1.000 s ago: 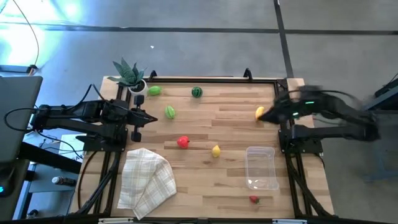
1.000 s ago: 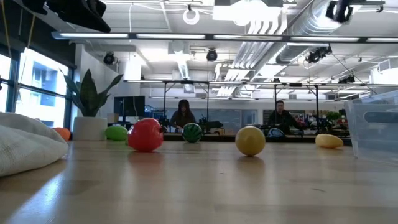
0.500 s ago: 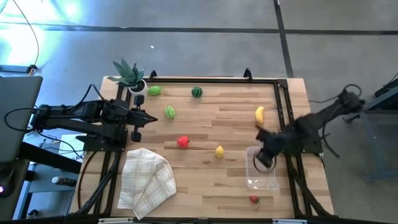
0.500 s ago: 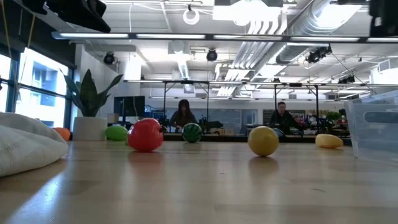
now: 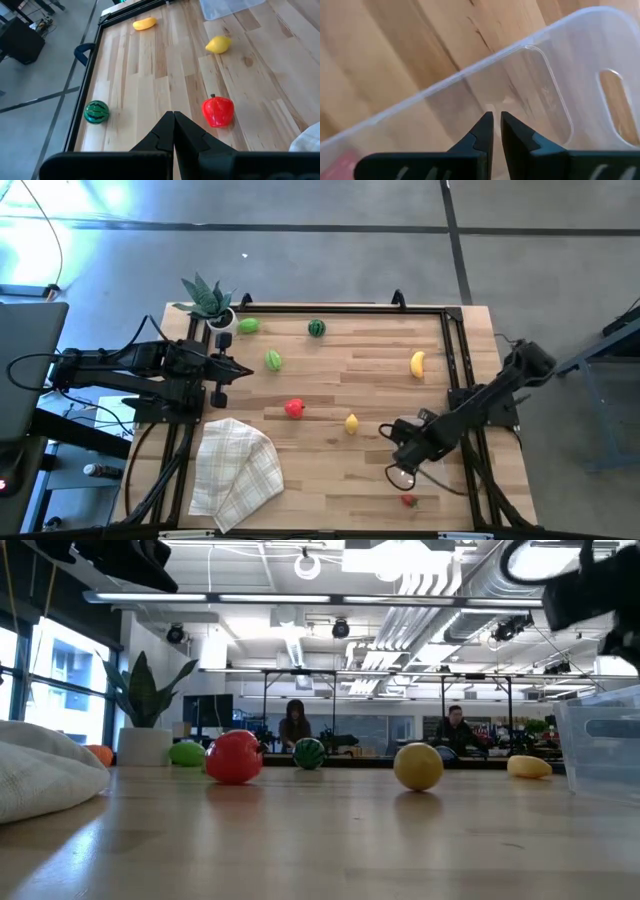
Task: Pick and placing Produce into tupperware
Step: Move the transparent bin to the center of the table
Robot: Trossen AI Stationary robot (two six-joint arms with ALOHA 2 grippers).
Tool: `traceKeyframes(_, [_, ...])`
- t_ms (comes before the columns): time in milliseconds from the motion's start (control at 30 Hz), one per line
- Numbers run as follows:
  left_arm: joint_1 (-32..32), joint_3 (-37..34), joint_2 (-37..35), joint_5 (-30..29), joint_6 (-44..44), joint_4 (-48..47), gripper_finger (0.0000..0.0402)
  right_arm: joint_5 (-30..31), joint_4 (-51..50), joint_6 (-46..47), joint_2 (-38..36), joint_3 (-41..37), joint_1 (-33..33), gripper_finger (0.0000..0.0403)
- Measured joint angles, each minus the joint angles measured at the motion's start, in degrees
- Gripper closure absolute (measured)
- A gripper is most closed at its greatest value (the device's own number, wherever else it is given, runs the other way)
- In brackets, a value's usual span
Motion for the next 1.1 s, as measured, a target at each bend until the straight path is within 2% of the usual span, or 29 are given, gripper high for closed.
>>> traceKeyframes(367, [0.0, 0.0, 0.0, 0.0, 0.0, 0.0, 0.0401, -2.7, 7.8, -8.5, 7.4, -0.1, -6.9, 0.0375])
traceKeyframes(1100, [0.0, 0.0, 0.0, 0.0, 0.0, 0.0, 0.0401, -1.5, 8.9, -31.9, 7.4, 0.0, -28.8, 0.0375])
